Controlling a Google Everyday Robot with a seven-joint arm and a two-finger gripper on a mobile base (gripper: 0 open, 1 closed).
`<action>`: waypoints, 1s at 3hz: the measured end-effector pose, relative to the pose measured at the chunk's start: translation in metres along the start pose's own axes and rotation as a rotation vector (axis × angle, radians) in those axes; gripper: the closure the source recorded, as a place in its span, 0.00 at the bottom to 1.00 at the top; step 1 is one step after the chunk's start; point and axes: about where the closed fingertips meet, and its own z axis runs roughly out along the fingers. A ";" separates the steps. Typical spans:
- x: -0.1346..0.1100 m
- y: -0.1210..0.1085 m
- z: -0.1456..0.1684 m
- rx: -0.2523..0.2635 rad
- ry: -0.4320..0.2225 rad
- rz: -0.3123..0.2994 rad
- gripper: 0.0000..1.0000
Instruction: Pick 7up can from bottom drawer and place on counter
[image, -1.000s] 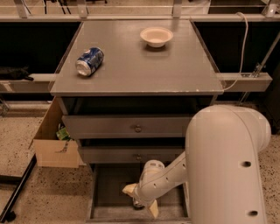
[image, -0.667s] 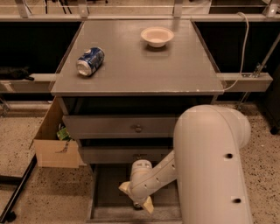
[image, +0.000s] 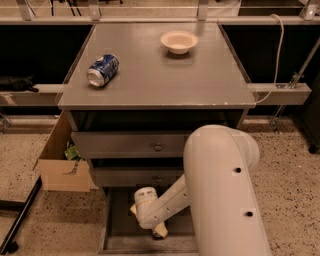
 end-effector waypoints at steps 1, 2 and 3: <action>0.008 0.003 -0.005 0.033 -0.013 -0.010 0.00; 0.005 0.015 0.000 0.033 -0.119 -0.025 0.00; 0.011 0.025 0.022 0.006 -0.140 -0.019 0.00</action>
Offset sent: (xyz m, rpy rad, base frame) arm -0.0128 -0.0277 -0.0054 0.1645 0.1908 0.1038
